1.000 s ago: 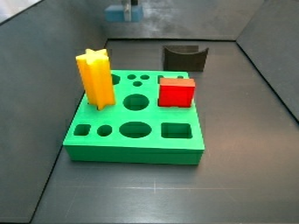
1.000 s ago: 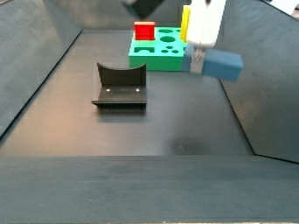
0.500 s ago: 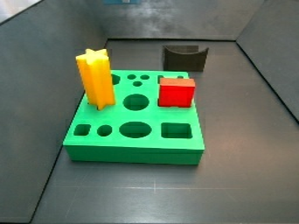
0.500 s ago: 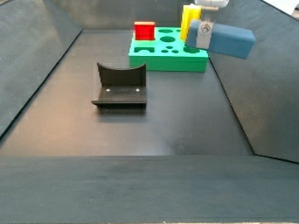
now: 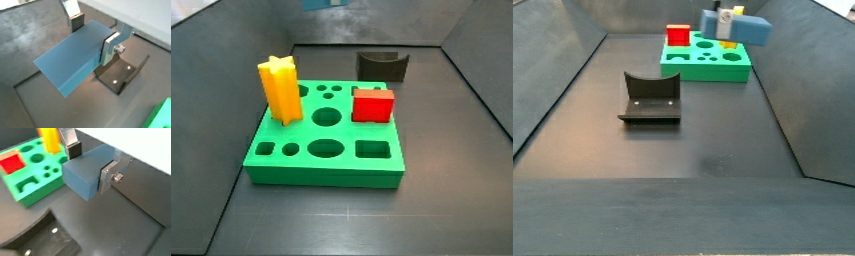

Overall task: Pick up the rectangle object. Move up. Place the rectangle object on the fixture. Regrasp the rectangle object. Move to above the board. Insert the rectangle object.
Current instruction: Place the rectangle object on the fixture.

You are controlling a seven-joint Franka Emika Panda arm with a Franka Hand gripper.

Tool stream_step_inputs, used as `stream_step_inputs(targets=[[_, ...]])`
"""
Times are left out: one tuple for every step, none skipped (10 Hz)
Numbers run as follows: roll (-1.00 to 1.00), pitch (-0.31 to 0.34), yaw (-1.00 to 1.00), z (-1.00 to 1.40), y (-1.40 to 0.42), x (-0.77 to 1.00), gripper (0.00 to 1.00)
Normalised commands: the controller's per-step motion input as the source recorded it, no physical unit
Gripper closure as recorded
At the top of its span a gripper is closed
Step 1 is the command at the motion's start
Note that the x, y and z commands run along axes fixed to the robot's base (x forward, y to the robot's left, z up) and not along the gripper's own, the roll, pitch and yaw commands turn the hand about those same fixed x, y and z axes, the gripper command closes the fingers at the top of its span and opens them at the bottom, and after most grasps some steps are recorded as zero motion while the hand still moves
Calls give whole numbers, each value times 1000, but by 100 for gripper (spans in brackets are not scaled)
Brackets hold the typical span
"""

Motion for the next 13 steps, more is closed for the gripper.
stream_step_inputs(targets=[[-16,-33,1000,17,-255,1000,100],[-18,-30,1000,8,-195,1000,100],[-21,-28,1000,1,-141,965,100],[-23,-26,1000,-2,-88,849,100],[-24,-25,1000,-6,-62,770,100],[-28,-21,1000,-9,-30,581,100],[-31,-19,1000,-5,-23,470,100],[-34,-16,1000,-6,-17,363,100],[-38,-13,1000,-6,-13,257,100],[-601,120,1000,-119,574,830,100],[-666,137,1000,-111,535,707,100],[-703,150,1000,-70,379,632,100],[-727,173,1000,-33,207,550,100]])
